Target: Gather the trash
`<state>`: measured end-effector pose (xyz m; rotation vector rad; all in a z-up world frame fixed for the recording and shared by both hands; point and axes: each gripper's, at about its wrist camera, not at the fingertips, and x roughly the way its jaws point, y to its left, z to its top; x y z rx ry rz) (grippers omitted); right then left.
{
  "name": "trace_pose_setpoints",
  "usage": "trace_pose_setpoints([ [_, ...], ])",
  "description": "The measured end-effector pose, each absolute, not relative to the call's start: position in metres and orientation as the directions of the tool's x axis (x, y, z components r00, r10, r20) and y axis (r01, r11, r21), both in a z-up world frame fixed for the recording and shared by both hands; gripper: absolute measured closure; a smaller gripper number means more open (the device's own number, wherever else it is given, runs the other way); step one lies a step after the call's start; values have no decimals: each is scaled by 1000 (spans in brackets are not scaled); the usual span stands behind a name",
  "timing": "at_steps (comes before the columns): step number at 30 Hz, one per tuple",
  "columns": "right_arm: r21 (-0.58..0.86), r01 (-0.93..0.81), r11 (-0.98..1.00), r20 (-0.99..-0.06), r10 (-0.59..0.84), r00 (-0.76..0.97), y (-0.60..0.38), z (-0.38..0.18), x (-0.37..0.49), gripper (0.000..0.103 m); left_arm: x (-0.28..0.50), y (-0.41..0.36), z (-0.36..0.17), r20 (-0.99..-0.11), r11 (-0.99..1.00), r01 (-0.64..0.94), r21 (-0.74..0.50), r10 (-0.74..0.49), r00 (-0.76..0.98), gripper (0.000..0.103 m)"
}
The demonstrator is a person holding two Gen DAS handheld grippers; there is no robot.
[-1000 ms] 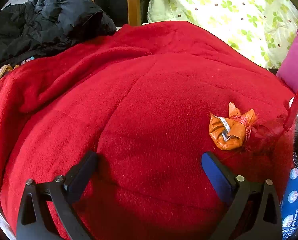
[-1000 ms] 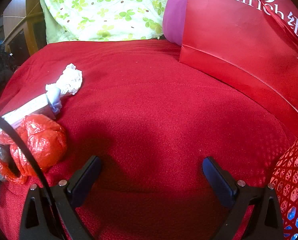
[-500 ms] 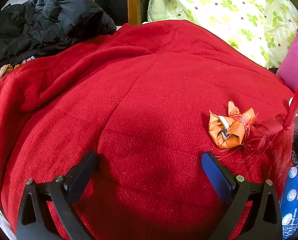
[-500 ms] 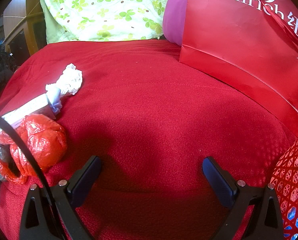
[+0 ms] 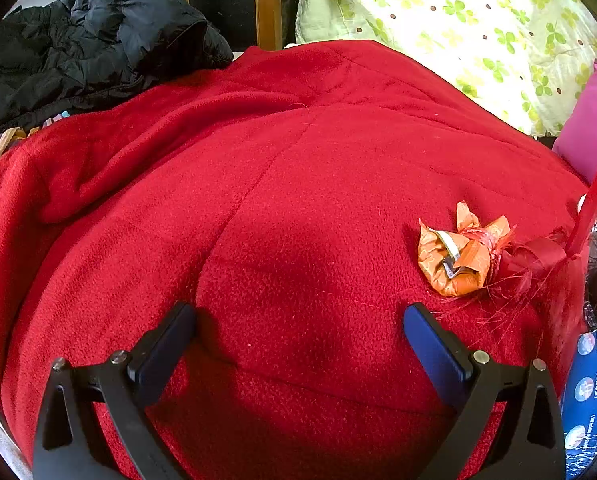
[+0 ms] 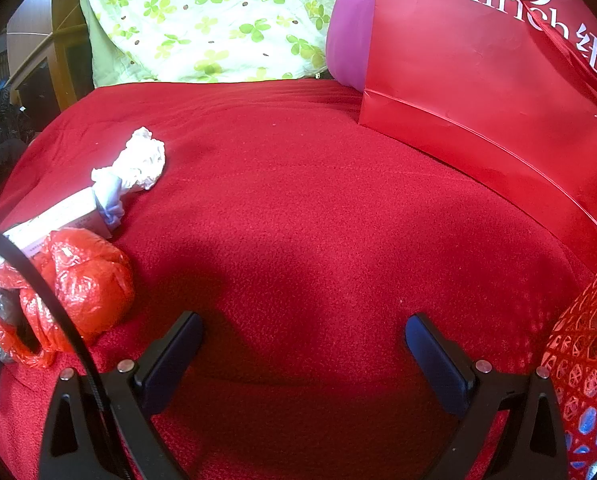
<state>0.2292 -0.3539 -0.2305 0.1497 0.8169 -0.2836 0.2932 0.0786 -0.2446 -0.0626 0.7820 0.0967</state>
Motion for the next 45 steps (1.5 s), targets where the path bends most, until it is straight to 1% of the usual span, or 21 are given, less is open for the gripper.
trace_pose_setpoints([
  [9,21,308,951,-736,-194,649,-353,-231,230,0,295,78,-245,-708,994,-111,-16,67,703,0],
  [12,32,347,937,-756,-205,622,-351,-229,231,0,296,77,-244,-711,994,-112,-8,73,699,0],
  [14,37,378,925,-768,-215,603,-348,-228,229,0,297,76,-243,-722,994,-113,-9,72,688,0],
  [18,12,360,933,-774,-219,594,-334,-223,213,0,292,73,-231,-751,993,-117,6,82,655,0],
  [20,1,325,946,-779,-202,593,-324,-219,204,0,279,70,-220,-734,993,-122,-3,81,674,0],
  [23,27,256,966,-783,-139,606,-310,-208,189,0,247,58,-188,-678,995,-96,5,74,731,0],
  [26,89,216,972,-732,-83,676,-297,-185,163,0,216,44,-162,-623,997,-66,38,75,778,0],
  [28,152,179,972,-703,-21,711,-290,-169,144,0,192,33,-142,-588,998,-27,52,53,807,0],
  [30,188,156,970,-662,8,749,-284,-153,121,0,175,25,-129,-571,999,5,50,25,820,0],
  [32,211,134,968,-644,35,765,-278,-143,103,0,161,18,-116,-557,999,22,47,9,830,0],
  [36,208,117,971,-595,31,803,-268,-111,69,0,130,5,-94,-527,997,51,52,-16,850,0],
  [41,170,130,977,-572,-10,820,-263,-77,39,0,104,-1,-71,-495,998,48,44,-20,868,0],
  [45,174,139,975,-560,-19,828,-259,-62,22,0,86,-2,-56,-465,996,47,74,-8,885,0],
])
